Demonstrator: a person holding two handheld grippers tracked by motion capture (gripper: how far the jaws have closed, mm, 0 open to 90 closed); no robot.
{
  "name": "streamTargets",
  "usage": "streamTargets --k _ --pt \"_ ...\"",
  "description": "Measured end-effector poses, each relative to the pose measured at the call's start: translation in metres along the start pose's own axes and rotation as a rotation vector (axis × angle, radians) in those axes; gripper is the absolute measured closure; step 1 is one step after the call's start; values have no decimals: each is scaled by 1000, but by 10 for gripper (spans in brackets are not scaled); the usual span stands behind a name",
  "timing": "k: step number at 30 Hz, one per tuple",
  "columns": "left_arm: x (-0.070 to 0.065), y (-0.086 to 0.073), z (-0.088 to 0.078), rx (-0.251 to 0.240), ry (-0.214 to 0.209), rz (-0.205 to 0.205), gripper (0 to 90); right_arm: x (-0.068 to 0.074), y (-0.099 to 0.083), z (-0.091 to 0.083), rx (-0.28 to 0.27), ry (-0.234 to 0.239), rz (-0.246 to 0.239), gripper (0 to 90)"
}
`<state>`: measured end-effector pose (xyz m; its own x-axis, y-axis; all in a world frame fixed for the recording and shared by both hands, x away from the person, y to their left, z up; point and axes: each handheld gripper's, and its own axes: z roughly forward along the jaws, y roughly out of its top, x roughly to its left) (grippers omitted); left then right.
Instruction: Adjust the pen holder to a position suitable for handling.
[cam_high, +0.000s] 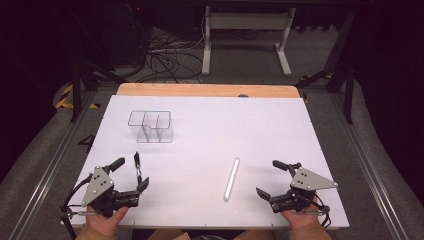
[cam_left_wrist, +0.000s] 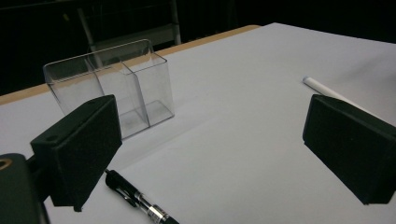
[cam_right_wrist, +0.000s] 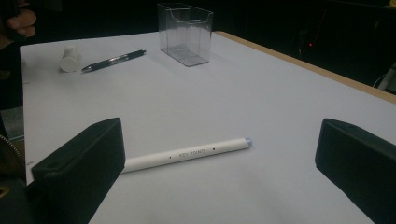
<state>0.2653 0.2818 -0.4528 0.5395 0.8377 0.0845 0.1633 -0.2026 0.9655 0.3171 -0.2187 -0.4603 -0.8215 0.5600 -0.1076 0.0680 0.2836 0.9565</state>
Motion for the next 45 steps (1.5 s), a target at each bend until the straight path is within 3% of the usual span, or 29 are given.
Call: streamTargets --k 26,38,45 --pt "1 5 2 -4 -18 13 90 -1 -2 1 -5 13 2 23" --pt "5 16 8 37 -43 31 90 -2 -3 2 -7 20 15 24" --pt "9 24 12 34 -55 31 91 -1 -4 2 -5 25 16 24"
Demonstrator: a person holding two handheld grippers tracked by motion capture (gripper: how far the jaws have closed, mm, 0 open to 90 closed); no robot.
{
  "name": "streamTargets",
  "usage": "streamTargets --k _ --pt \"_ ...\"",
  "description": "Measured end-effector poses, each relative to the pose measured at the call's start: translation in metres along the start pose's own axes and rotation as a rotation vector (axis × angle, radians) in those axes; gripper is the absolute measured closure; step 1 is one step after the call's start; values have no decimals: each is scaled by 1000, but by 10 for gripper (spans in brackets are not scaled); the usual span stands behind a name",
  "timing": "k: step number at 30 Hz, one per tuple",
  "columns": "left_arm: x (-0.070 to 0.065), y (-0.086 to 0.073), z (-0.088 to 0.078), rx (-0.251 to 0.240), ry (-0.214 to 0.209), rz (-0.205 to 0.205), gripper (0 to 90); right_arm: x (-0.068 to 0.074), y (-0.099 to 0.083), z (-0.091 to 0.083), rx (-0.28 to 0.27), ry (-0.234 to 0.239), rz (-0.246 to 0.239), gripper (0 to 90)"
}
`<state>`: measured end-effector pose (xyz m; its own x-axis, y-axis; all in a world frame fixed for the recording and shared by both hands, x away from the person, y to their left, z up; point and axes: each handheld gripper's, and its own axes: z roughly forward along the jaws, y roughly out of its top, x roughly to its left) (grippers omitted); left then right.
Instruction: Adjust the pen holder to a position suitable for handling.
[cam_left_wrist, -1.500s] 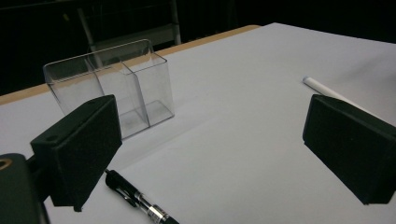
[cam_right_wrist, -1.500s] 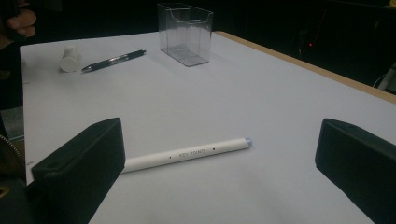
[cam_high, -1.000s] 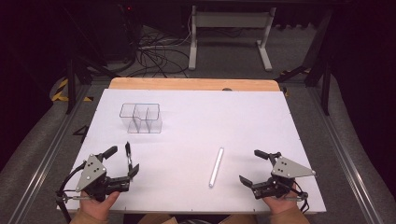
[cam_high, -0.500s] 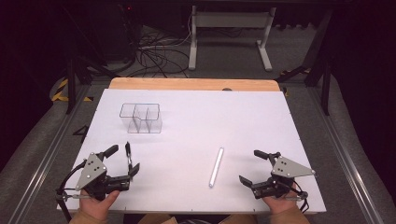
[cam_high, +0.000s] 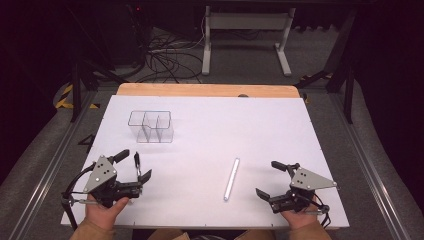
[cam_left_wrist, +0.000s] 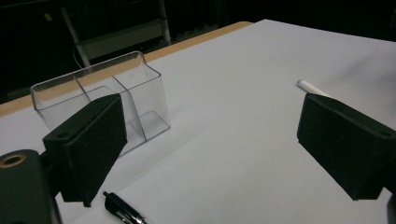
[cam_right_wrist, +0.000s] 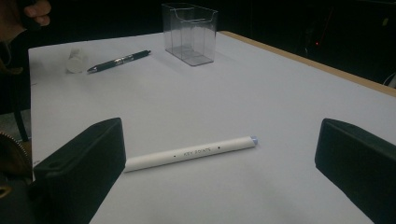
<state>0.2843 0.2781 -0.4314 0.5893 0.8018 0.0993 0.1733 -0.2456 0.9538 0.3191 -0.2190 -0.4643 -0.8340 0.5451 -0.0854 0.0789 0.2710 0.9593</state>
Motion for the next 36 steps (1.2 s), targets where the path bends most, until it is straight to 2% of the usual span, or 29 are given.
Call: streamTargets --k 17,24,27,32,33,36 --pt "8 19 15 18 -33 -3 96 0 -1 0 0 11 2 30" --pt "10 22 18 26 -35 9 100 0 -1 0 0 13 1 30" --pt "10 22 18 30 -38 12 134 0 -1 0 -2 16 1 32" --pt "12 25 19 59 -72 41 184 1 -1 0 -2 20 3 33" --pt "15 28 20 74 -93 45 195 1 -1 0 -2 20 3 34" --pt "18 31 21 100 -103 53 215 1 0 0 -3 22 2 35"
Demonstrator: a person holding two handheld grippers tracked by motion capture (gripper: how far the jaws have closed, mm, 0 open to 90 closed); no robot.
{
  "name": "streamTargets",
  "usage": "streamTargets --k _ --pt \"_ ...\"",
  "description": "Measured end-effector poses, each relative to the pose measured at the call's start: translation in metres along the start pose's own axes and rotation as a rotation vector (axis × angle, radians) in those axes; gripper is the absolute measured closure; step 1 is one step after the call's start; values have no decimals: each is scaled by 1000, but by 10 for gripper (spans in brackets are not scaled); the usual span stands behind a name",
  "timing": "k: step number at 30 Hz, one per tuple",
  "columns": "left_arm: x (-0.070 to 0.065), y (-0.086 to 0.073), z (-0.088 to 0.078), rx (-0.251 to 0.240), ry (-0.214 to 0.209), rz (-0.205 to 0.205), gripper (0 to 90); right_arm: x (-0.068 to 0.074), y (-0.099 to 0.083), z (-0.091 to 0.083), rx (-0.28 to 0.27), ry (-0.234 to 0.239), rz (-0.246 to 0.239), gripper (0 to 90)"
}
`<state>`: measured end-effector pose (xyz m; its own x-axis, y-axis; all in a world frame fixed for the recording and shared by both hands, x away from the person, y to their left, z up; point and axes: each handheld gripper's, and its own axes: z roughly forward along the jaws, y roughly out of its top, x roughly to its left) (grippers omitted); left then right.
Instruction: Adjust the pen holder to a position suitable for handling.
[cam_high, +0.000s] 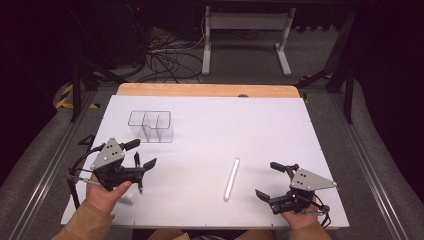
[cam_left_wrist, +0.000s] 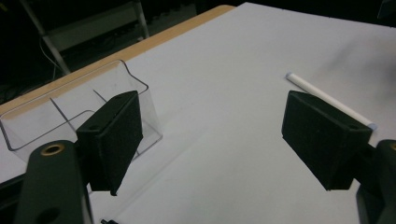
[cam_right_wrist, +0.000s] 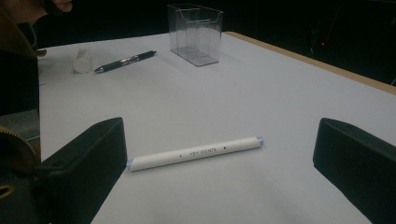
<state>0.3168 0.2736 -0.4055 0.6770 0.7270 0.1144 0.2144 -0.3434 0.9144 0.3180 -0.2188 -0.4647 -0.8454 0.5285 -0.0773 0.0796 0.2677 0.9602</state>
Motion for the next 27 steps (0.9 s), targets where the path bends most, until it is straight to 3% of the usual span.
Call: streamTargets --k 3,4,5,15,22,27 --pt "5 5 0 32 -3 16 225 0 0 0 0 1 0 35" --pt "8 7 1 55 -20 22 261 0 0 0 0 3 0 36" --pt "11 10 1 78 -11 31 262 0 0 0 0 4 0 37" --pt "27 22 6 148 2 56 307 0 0 0 2 9 0 37" --pt "43 28 12 216 10 110 359 0 0 0 -1 13 0 37" --pt "49 29 16 238 3 120 376 0 0 0 -1 14 1 37"
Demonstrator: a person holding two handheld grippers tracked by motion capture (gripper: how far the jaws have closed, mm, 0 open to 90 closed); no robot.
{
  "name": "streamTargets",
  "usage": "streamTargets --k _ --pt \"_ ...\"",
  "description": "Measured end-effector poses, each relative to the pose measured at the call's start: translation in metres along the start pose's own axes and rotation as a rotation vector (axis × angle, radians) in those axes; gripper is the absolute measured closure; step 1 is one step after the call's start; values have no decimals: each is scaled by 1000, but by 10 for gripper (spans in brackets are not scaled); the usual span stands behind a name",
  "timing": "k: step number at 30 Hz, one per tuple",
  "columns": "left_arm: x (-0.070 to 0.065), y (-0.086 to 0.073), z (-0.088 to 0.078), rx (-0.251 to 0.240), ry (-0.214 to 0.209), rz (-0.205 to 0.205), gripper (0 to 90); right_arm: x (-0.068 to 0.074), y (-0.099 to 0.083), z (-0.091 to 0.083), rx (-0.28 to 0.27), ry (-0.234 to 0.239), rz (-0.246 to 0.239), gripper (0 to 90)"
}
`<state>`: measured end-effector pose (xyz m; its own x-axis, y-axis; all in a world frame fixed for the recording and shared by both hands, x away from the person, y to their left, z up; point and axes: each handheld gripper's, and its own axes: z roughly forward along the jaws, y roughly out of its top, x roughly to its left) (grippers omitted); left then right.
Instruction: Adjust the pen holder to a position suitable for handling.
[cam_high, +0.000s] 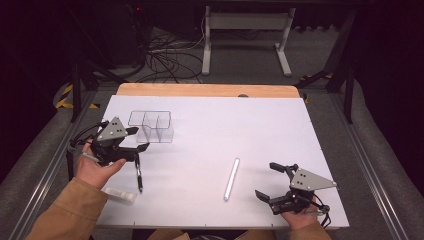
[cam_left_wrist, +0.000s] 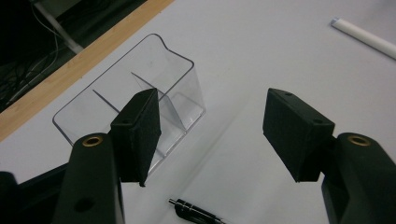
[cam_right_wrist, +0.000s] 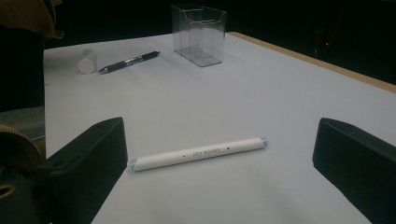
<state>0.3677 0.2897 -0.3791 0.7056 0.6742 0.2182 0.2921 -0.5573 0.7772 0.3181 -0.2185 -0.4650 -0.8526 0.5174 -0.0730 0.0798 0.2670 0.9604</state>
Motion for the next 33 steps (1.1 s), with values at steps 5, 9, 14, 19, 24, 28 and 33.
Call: streamTargets --k 5,9,14,19,24,28,33 --pt "14 1 10 64 -25 -1 384 0 0 0 -4 3 -4 37" --pt "21 3 15 81 -17 1 383 0 0 1 -2 7 -3 37" --pt "27 5 19 93 -15 5 382 0 0 1 -1 8 -5 37" --pt "33 7 24 109 -2 13 389 0 0 1 -1 10 -7 37" --pt "37 8 27 122 0 25 394 0 0 1 0 11 -7 36" --pt "41 7 32 129 21 43 408 0 0 1 -1 13 -8 37" --pt "44 6 39 161 28 51 430 0 -1 1 2 15 -8 36"
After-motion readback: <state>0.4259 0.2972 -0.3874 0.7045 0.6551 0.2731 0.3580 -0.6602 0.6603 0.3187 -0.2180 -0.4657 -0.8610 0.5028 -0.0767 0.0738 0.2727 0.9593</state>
